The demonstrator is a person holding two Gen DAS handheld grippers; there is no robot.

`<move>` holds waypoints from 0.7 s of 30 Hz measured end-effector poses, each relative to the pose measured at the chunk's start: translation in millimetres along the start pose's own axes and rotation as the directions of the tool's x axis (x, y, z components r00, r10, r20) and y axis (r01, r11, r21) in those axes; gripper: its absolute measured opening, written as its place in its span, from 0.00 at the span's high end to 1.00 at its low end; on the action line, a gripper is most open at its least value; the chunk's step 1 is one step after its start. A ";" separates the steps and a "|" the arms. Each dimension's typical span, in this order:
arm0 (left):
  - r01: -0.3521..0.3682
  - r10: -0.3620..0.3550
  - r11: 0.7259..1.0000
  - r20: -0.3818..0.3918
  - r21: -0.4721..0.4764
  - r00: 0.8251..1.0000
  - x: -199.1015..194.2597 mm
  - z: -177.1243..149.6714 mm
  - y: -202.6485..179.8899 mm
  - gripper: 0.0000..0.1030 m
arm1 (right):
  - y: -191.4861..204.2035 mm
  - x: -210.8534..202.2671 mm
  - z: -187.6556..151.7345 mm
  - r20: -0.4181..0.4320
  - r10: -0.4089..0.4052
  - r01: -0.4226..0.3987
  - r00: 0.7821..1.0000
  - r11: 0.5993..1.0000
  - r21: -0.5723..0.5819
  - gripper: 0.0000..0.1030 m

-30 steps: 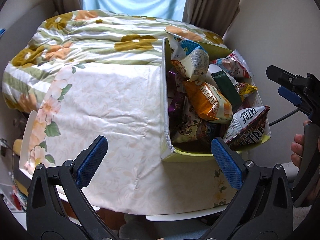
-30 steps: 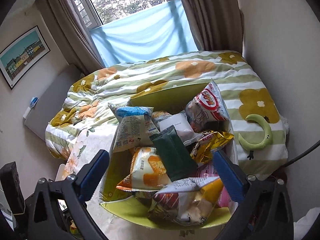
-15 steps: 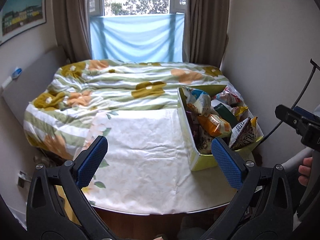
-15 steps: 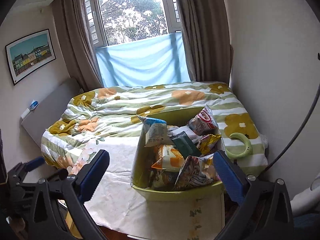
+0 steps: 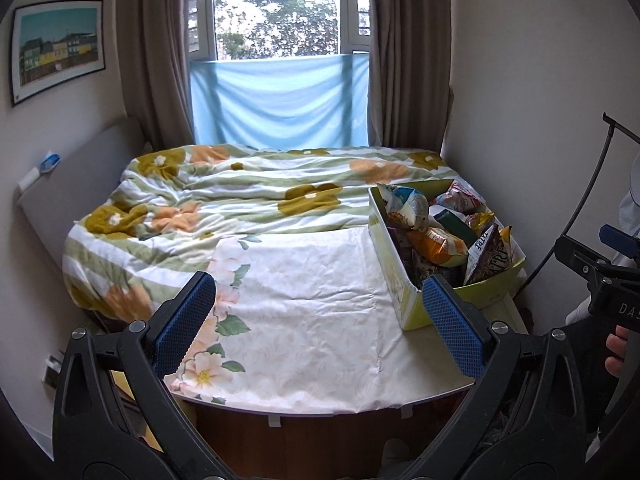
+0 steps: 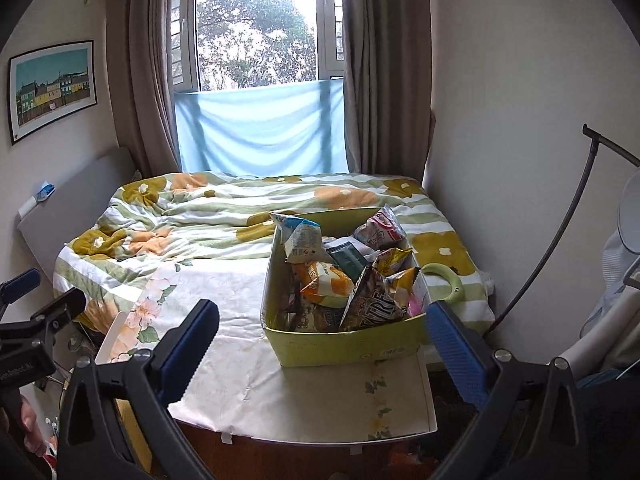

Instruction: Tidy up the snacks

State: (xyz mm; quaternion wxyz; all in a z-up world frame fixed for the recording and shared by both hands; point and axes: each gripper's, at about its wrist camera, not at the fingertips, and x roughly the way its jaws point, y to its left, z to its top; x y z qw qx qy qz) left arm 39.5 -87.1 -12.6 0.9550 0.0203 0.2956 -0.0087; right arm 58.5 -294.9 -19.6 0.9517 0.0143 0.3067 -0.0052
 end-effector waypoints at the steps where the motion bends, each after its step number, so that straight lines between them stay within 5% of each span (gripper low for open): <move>1: 0.003 -0.003 1.000 0.000 -0.001 1.000 -0.2 -0.8 0.3 0.01 | 0.3 -1.0 -0.3 0.002 -0.004 0.004 1.000 1.000 -0.001 0.00; 21: -0.001 0.001 1.000 0.011 0.020 1.000 -0.1 -1.1 -10.9 0.01 | 0.9 -0.2 -1.3 0.005 -0.001 0.001 1.000 1.000 -0.003 0.00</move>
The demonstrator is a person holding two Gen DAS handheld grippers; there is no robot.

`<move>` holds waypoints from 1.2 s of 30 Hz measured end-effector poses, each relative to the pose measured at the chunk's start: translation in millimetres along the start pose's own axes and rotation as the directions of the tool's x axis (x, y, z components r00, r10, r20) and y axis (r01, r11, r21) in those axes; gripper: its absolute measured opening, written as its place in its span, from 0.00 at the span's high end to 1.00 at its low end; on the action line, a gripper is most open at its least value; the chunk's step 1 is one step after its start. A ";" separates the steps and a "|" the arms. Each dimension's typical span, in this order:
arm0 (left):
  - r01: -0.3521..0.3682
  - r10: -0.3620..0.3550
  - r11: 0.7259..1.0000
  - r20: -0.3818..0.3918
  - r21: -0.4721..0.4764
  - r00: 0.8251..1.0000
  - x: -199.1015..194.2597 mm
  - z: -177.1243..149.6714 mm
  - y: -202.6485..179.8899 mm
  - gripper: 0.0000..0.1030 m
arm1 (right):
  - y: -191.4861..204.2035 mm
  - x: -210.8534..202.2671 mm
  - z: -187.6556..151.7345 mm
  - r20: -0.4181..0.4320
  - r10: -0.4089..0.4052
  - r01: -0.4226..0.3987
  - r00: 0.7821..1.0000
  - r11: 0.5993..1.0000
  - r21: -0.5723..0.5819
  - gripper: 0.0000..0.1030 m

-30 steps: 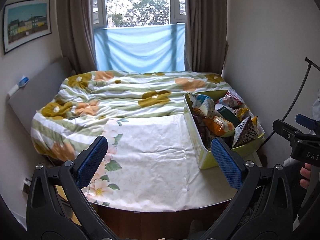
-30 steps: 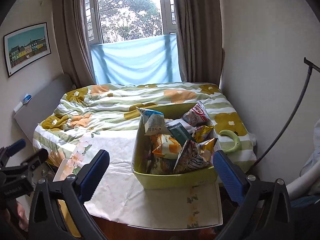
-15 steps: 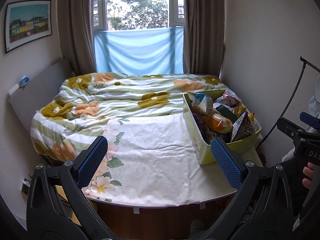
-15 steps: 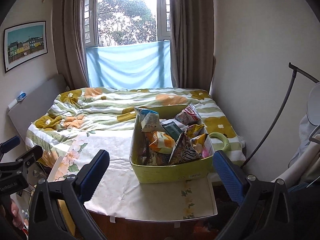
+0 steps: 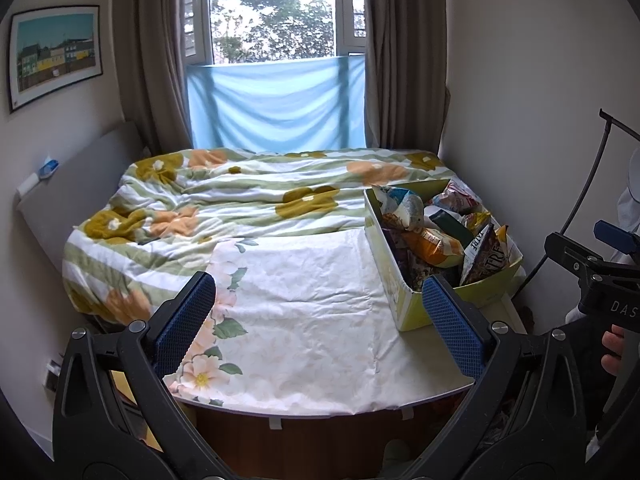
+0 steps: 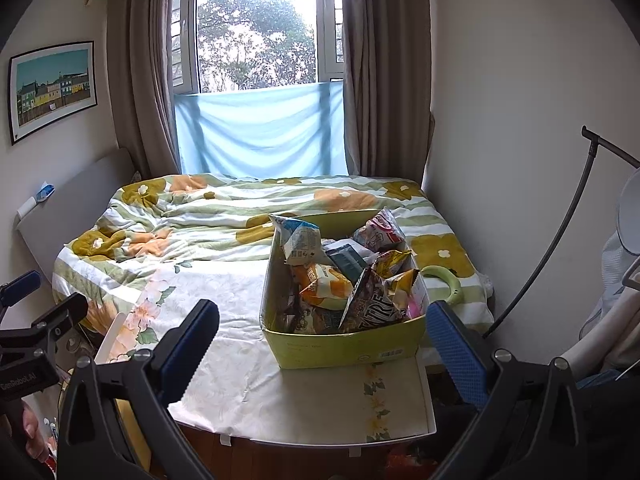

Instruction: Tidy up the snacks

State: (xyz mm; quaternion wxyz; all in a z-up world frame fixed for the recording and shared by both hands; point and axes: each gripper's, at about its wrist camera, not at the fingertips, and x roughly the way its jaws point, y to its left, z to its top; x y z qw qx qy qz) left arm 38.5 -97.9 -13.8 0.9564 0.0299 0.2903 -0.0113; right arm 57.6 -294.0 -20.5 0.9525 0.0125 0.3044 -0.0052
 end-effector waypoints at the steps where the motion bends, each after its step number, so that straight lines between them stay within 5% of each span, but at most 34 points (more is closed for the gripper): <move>1: -0.001 0.001 1.000 0.000 0.001 1.000 0.2 0.2 -1.0 0.01 | -0.1 0.3 0.0 0.000 0.000 0.000 1.000 1.000 0.000 0.00; 36: -0.007 0.007 1.000 0.007 -0.003 1.000 9.8 -1.3 -7.4 0.01 | 3.1 4.4 -3.1 -0.008 -0.004 0.004 1.000 1.000 0.004 0.00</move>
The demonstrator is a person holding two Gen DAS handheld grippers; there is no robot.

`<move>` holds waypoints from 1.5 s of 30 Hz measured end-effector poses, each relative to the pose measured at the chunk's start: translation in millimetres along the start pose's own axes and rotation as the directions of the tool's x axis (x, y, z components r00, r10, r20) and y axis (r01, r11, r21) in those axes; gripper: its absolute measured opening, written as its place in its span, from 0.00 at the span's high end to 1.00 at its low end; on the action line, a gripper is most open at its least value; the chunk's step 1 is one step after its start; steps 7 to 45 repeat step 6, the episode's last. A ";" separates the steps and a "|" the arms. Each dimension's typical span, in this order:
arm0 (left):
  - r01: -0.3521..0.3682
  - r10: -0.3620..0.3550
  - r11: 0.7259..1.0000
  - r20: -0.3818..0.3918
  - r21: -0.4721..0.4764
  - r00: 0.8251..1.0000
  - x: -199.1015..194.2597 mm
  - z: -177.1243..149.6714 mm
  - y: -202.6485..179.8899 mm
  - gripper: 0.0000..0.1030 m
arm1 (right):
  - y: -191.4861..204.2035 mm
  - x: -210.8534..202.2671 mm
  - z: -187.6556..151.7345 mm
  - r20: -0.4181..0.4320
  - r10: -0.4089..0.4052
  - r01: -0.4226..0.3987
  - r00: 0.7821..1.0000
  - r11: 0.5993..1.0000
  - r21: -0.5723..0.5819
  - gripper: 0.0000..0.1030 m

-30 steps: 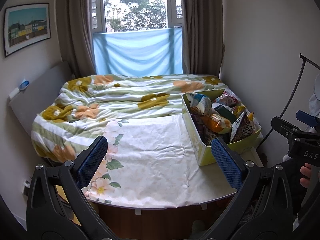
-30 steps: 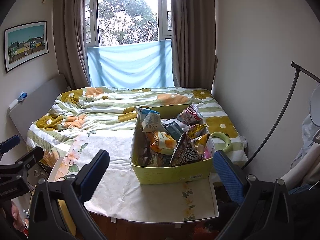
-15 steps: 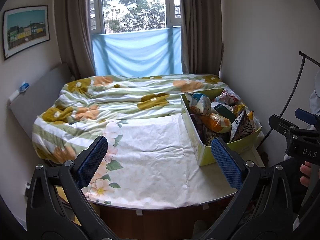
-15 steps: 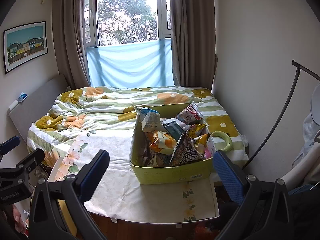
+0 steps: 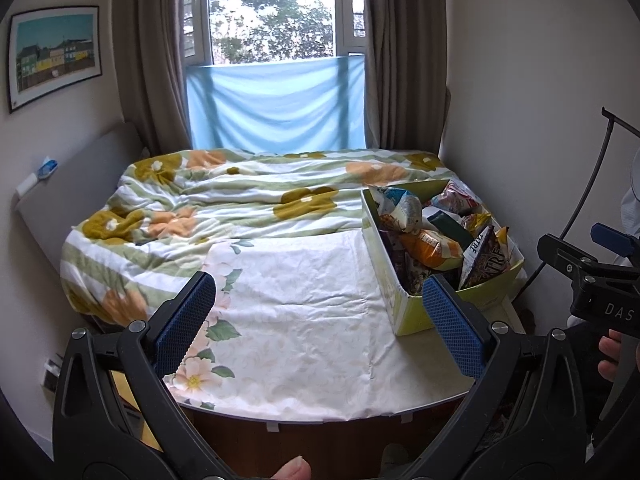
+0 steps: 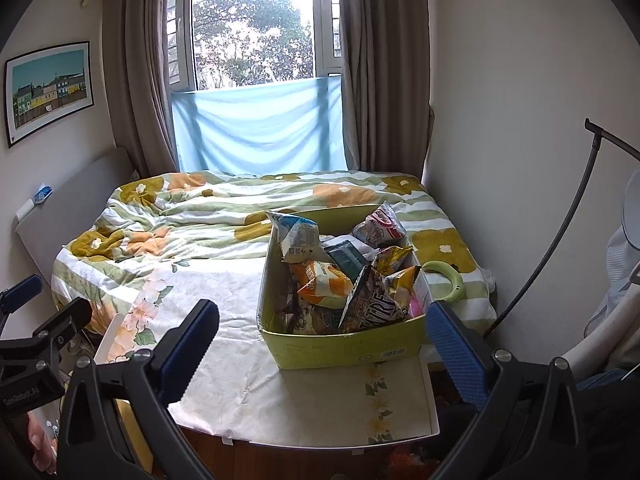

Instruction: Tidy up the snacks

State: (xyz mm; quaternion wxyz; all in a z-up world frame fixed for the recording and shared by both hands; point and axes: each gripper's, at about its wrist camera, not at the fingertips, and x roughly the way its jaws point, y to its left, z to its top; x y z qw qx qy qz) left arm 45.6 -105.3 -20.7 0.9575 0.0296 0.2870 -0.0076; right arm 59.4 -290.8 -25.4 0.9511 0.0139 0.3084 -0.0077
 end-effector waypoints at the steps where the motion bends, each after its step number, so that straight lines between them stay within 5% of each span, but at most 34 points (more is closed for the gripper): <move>1: -0.003 0.003 1.000 0.001 0.003 1.000 1.1 -0.4 0.0 0.01 | 0.2 0.6 -0.5 -0.001 0.001 -0.001 1.000 1.000 0.003 0.00; 45: 0.021 -0.021 1.000 -0.018 0.004 1.000 12.0 -1.4 -0.9 0.01 | -0.4 8.0 -2.8 -0.020 -0.007 0.008 1.000 1.000 0.013 0.00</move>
